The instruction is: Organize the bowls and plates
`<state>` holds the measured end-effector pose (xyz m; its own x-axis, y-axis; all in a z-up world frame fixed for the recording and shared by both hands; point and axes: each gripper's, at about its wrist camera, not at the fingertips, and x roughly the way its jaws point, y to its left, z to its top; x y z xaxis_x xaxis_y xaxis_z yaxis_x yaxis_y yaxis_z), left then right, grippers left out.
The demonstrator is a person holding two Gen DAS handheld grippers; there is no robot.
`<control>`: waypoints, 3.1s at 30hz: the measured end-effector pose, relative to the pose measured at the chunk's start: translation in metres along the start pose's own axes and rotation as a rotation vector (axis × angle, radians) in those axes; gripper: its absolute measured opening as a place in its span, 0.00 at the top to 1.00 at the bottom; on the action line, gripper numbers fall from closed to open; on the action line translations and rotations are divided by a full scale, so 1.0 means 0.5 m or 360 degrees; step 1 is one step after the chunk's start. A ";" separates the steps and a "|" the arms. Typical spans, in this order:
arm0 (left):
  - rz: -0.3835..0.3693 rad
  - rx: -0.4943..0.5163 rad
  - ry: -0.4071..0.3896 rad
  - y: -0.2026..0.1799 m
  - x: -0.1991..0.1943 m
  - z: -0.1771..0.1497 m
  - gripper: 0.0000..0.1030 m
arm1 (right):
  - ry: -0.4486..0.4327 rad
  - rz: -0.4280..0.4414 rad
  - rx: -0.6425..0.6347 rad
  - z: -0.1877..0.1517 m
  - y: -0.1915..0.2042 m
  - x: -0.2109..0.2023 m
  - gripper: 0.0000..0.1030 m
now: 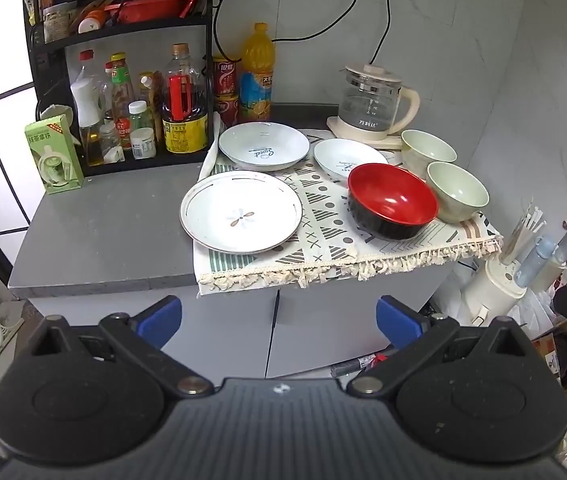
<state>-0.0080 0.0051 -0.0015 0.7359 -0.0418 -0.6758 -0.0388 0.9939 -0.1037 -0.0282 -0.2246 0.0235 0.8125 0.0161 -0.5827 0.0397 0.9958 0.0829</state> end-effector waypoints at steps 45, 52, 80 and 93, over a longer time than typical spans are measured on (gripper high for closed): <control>0.0016 0.0058 0.0095 -0.003 0.030 0.020 0.01 | 0.0077 0.0035 0.0004 0.018 0.024 0.011 0.00; 0.0011 0.0060 0.0100 -0.005 0.029 0.026 0.01 | 0.0103 0.0026 0.0015 0.021 0.024 0.018 0.00; -0.0040 0.0064 0.0153 -0.011 0.064 0.040 0.01 | 0.0133 0.0008 0.0053 0.032 0.031 0.043 0.00; -0.0074 0.0068 0.0194 -0.017 0.128 0.075 0.01 | 0.0132 0.0020 0.0055 0.042 0.021 0.079 0.00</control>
<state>0.0647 -0.0024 -0.0164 0.6483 -0.0977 -0.7551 0.0245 0.9939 -0.1075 0.0167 -0.2156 0.0181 0.7620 0.0374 -0.6465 0.0510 0.9918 0.1175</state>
